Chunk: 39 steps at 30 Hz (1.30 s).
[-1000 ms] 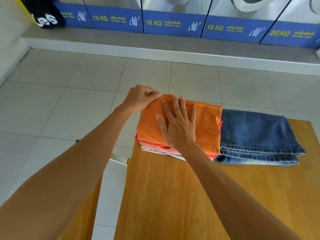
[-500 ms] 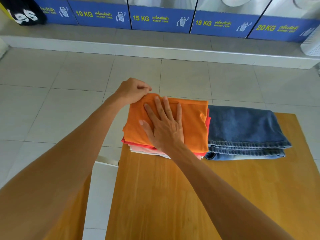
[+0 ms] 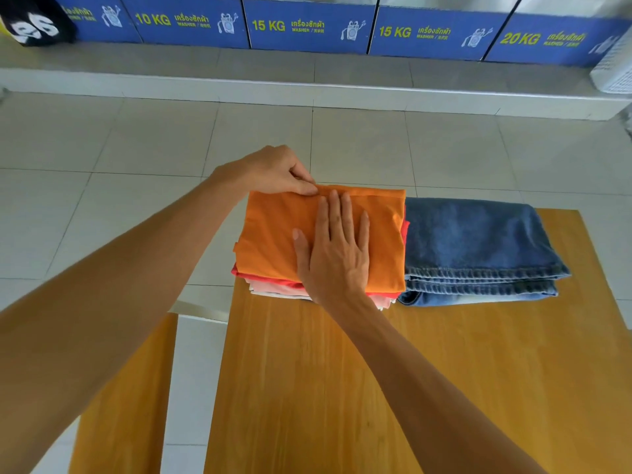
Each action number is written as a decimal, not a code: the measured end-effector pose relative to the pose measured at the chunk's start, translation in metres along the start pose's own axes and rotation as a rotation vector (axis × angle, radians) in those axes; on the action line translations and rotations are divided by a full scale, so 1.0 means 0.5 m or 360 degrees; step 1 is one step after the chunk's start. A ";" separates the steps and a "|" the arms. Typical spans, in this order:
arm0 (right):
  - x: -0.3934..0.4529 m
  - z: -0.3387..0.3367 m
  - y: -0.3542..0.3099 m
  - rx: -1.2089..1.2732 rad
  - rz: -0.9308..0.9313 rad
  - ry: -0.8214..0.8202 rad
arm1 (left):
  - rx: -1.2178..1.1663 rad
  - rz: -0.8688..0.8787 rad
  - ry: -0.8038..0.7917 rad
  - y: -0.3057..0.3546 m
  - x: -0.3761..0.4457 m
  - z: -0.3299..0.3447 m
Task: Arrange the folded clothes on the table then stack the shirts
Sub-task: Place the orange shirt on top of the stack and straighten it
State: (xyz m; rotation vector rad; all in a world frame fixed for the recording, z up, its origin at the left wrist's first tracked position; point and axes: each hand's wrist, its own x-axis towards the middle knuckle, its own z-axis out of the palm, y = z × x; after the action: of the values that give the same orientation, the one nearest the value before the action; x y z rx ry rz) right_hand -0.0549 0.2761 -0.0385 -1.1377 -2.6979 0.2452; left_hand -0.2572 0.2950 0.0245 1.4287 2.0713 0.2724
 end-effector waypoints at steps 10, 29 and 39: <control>0.001 0.011 0.006 0.0009 0.0023 -0.0097 | -0.0193 -0.0252 0.1093 -0.030 -0.061 0.083; 0.077 0.019 -0.050 0.0019 -0.0298 -0.0234 | -0.0758 -0.0682 0.0807 -0.093 -0.373 0.218; 0.031 -0.055 0.071 0.0133 -0.0049 0.0207 | -0.0166 -0.0236 0.1483 0.103 -0.249 0.185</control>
State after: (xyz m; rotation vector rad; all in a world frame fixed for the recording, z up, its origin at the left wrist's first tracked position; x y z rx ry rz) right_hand -0.0341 0.3139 -0.0180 -1.0500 -2.5649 0.2669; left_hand -0.1336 0.1880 0.0203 1.1739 2.7959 1.1369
